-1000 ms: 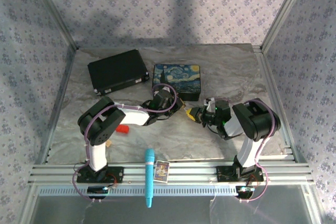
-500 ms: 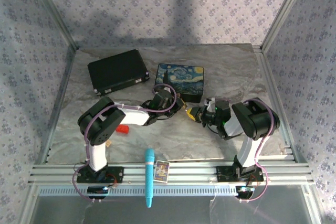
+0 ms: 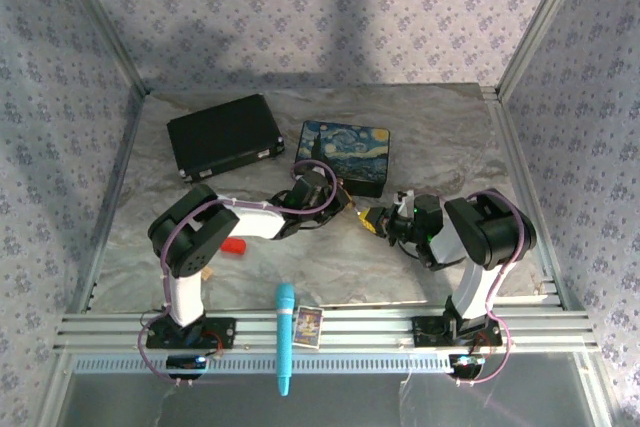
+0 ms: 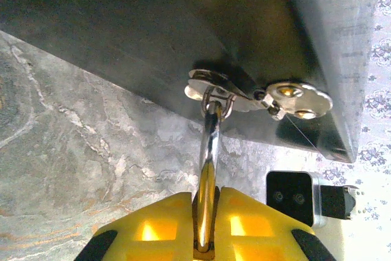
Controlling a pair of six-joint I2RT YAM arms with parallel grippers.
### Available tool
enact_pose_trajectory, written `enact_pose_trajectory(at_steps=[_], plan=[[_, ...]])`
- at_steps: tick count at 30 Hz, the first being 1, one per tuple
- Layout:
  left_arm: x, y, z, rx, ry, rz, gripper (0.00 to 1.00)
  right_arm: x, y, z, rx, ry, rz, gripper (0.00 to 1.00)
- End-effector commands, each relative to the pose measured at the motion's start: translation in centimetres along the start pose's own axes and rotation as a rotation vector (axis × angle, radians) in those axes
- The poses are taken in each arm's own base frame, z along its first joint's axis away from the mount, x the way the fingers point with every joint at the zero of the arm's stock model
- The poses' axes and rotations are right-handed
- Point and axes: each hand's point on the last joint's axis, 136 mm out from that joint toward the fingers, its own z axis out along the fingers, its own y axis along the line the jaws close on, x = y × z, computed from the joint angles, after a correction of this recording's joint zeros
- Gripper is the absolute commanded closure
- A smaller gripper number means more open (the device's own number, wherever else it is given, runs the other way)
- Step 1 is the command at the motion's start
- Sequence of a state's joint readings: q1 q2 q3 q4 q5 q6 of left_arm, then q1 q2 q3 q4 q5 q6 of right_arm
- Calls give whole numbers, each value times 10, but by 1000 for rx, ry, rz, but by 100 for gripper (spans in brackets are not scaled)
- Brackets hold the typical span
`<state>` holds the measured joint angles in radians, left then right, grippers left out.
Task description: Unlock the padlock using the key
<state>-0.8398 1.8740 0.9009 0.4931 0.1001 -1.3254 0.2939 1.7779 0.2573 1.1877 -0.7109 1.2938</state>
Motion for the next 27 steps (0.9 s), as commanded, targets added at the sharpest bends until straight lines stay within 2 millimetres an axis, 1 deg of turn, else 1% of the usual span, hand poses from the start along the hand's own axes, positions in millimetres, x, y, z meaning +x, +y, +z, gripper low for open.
enact_pose_trajectory(at_steps=[1, 8, 11, 20, 24, 27], plan=[[5, -4, 0, -1, 14, 12, 89, -8, 16, 1, -47, -16, -44, 100], [10, -6, 3, 10, 33, 2, 89, -9, 24, 7, -66, -8, -57, 100], [10, -4, 4, 11, 32, -5, 89, -6, 25, 9, -68, 9, -56, 100], [9, -10, 3, 25, 28, -5, 89, -1, 25, 12, -73, 29, -59, 100], [12, -11, 3, 39, 41, -18, 90, -6, 24, 13, -80, 27, -55, 100], [18, -14, 2, 70, 65, -45, 94, -12, 25, 15, -93, 24, -41, 100]])
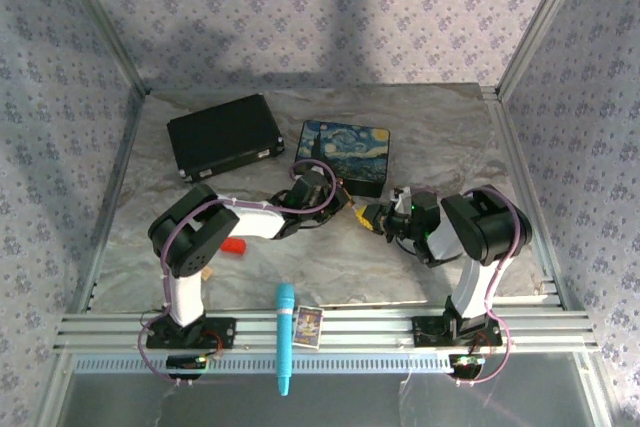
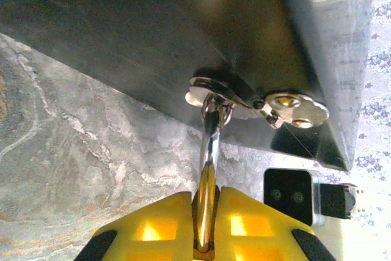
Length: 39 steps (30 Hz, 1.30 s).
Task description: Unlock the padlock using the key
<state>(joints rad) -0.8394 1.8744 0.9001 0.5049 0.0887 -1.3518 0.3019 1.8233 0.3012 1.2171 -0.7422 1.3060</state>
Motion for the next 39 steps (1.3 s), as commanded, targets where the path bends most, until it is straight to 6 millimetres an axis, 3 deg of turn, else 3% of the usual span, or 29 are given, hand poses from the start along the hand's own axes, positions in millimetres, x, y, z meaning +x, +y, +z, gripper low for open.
enact_pose_trajectory(at_steps=[1, 8, 24, 39], plan=[[23, -15, 1, 68, 86, -22, 95, -13, 18, 5, -69, -12, -31, 100], [24, -18, -1, 81, 83, -19, 99, -22, 28, 4, -115, -22, -14, 100], [34, -44, -3, 209, 153, -51, 100, -24, 37, 2, -169, 153, 19, 100], [48, -50, -3, 215, 195, 17, 100, -43, 15, -13, -132, 118, 77, 100]])
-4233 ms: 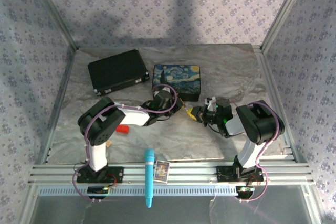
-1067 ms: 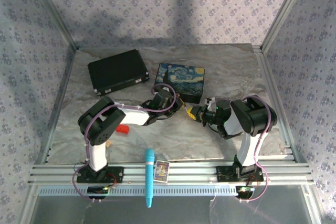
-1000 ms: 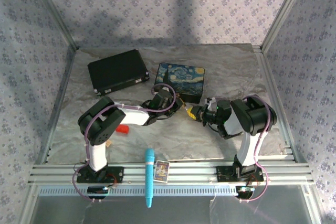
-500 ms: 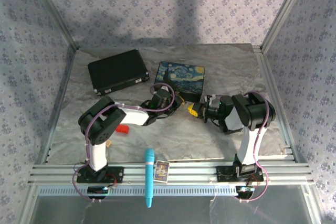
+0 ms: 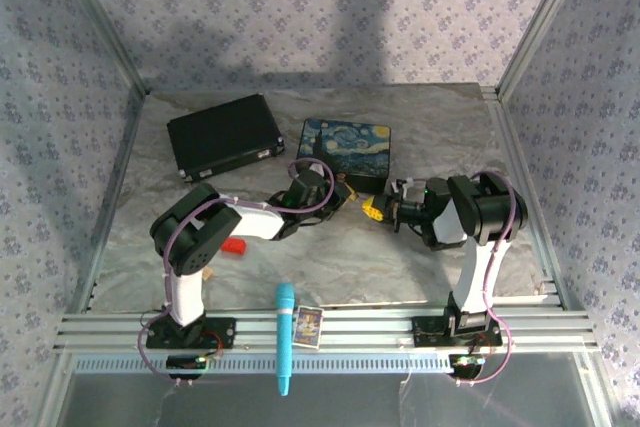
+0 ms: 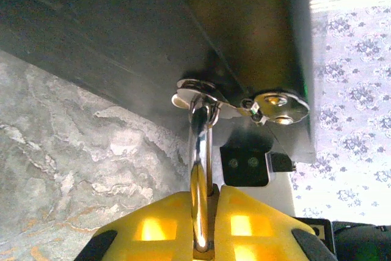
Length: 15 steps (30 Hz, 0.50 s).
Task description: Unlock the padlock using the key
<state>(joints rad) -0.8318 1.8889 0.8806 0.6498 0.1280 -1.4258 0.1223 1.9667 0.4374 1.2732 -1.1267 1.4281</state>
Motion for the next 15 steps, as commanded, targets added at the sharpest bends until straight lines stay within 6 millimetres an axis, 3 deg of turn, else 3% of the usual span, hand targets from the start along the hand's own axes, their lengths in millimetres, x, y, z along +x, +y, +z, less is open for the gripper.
enact_pose_trajectory(at_steps=[1, 7, 15], plan=[[52, -25, 1, 88, 192, 74, 100, -18, 8, -4, -5, -82, -74, 100], [52, -22, 5, 52, 166, 85, 100, 0, 20, 12, 23, -86, -189, 100], [38, -9, 5, -33, 46, 60, 100, 10, 19, 19, 26, -175, -158, 100]])
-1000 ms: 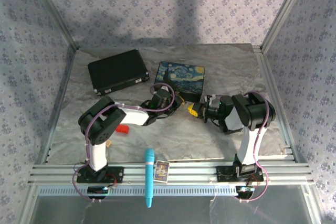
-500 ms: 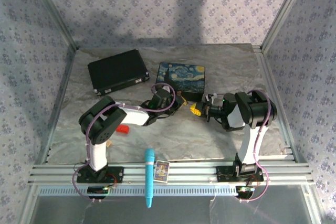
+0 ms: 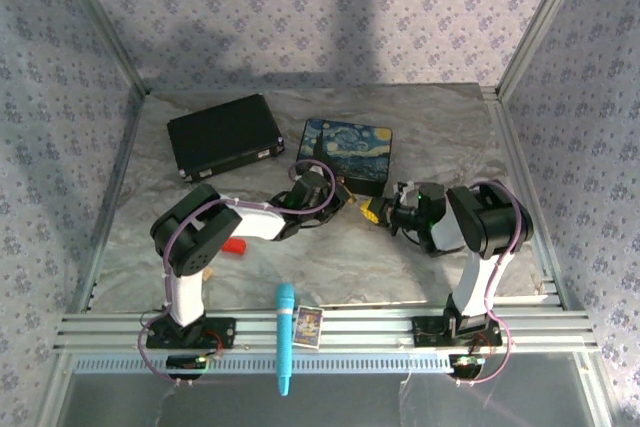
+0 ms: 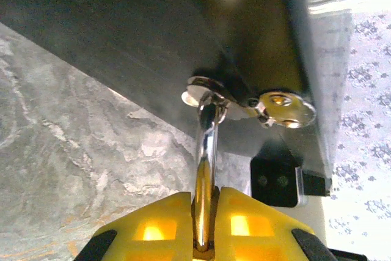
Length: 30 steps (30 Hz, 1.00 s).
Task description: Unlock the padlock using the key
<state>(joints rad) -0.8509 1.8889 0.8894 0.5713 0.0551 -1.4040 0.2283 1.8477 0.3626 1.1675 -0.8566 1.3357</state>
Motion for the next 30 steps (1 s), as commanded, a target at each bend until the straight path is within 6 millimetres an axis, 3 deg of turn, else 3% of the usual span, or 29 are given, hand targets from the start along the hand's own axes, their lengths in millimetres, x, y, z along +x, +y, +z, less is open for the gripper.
enact_pose_trajectory(at_steps=[1, 5, 10, 16, 22, 30], plan=[[38, -26, 1, 42, 82, 34, 100, 6, 30, 6, -78, -33, -90, 100], [43, -39, 3, 72, 88, 40, 100, 13, 34, 14, -70, -28, -110, 100], [41, -32, 3, 42, 75, 23, 100, 19, 37, 20, -83, -29, -104, 100], [49, -38, 5, 59, 104, 21, 100, 25, 56, 27, -131, -12, -94, 100], [52, -40, -1, 91, 119, 22, 100, 3, 34, 8, -88, -8, -69, 100], [45, -31, 1, 83, 111, 3, 100, 10, -6, -11, -8, 26, -10, 100]])
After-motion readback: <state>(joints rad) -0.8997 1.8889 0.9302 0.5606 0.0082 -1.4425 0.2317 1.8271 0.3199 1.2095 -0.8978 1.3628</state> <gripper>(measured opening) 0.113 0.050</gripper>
